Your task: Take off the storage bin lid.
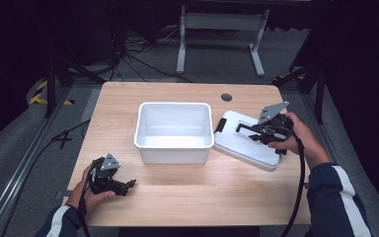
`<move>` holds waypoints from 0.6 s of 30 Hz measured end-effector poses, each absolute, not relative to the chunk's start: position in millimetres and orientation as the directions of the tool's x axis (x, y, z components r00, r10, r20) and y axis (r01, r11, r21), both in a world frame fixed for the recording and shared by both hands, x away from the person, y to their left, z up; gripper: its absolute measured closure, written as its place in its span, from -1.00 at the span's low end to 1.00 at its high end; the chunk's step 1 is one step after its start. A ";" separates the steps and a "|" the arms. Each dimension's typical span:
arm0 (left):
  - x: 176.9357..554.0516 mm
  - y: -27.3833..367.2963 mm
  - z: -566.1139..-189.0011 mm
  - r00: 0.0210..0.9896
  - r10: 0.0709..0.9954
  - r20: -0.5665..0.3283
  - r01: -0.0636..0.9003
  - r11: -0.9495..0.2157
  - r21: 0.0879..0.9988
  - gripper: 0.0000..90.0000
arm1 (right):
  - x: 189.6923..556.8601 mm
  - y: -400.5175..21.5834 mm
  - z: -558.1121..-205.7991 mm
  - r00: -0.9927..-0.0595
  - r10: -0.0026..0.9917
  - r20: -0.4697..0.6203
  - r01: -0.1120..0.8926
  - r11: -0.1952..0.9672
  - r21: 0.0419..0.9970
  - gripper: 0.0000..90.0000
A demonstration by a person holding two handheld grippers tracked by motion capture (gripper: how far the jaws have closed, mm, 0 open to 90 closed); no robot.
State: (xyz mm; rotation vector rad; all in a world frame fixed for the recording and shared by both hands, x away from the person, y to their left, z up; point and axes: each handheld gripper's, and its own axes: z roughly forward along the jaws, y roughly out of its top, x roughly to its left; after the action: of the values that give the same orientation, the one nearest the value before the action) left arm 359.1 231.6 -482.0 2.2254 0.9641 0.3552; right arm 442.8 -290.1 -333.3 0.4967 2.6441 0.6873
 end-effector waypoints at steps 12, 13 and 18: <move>359.3 231.6 -482.0 0.690 0.724 -0.016 0.539 -0.498 0.679 -0.99 | 419.0 -312.8 -340.0 -0.832 0.490 -0.259 0.292 0.785 0.547 0.19; 359.3 231.6 -482.0 0.690 0.724 -0.017 0.539 -0.498 0.679 -0.99 | 416.7 -314.7 -340.3 -0.828 0.498 -0.258 0.299 0.781 0.548 0.19; 359.3 231.6 -482.0 0.690 0.724 -0.016 0.539 -0.498 0.679 -0.99 | 407.2 -322.6 -341.2 -0.825 0.502 -0.260 0.300 0.778 0.552 0.20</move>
State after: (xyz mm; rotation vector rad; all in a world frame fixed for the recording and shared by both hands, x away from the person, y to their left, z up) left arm 359.3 231.6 -482.0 2.2266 0.9624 0.3560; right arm 407.2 -322.6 -341.2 0.6082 2.5740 0.7044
